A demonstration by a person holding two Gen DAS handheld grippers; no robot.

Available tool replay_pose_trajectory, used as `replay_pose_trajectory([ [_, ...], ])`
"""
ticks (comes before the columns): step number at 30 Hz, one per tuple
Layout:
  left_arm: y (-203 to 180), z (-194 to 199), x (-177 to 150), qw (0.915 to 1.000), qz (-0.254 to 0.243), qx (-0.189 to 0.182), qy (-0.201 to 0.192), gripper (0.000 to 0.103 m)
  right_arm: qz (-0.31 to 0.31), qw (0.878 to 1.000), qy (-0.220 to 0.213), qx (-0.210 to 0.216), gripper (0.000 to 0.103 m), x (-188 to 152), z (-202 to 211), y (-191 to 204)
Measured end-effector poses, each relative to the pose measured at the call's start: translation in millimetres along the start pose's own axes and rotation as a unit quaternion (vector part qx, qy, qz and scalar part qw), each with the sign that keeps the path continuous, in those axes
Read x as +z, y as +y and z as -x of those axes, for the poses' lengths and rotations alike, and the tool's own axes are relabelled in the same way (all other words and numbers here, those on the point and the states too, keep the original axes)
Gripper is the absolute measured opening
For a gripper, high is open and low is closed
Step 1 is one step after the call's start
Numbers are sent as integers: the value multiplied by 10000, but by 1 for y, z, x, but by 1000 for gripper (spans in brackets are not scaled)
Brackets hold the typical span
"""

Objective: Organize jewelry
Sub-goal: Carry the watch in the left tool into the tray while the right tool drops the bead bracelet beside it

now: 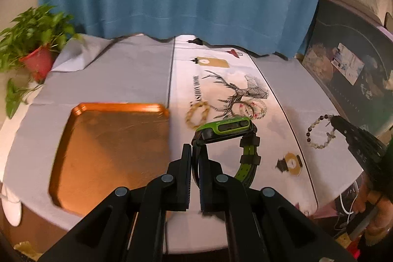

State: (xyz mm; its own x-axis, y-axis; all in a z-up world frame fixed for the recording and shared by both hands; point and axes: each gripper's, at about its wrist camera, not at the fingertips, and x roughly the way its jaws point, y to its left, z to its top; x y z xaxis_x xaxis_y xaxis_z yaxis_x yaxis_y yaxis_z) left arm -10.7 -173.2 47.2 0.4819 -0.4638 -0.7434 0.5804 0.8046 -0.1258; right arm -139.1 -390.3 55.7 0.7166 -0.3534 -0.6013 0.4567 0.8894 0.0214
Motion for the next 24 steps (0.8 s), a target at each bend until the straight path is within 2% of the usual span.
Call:
replay_pose_trajectory([
  [9, 30, 73, -47, 9995, 59, 257, -155, 3, 119, 9987, 9, 489, 8, -19, 74, 70],
  [13, 43, 97, -65, 9992, 134, 309, -228, 3, 366, 9970, -22, 683, 8, -31, 101, 106],
  [19, 61, 123, -82, 9982, 177, 432, -366, 3, 723, 9923, 2, 1009, 8, -43, 125, 159],
  [24, 78, 128, -83, 9973, 232, 530, -456, 3, 965, 9873, 3, 1263, 8, -45, 130, 196],
])
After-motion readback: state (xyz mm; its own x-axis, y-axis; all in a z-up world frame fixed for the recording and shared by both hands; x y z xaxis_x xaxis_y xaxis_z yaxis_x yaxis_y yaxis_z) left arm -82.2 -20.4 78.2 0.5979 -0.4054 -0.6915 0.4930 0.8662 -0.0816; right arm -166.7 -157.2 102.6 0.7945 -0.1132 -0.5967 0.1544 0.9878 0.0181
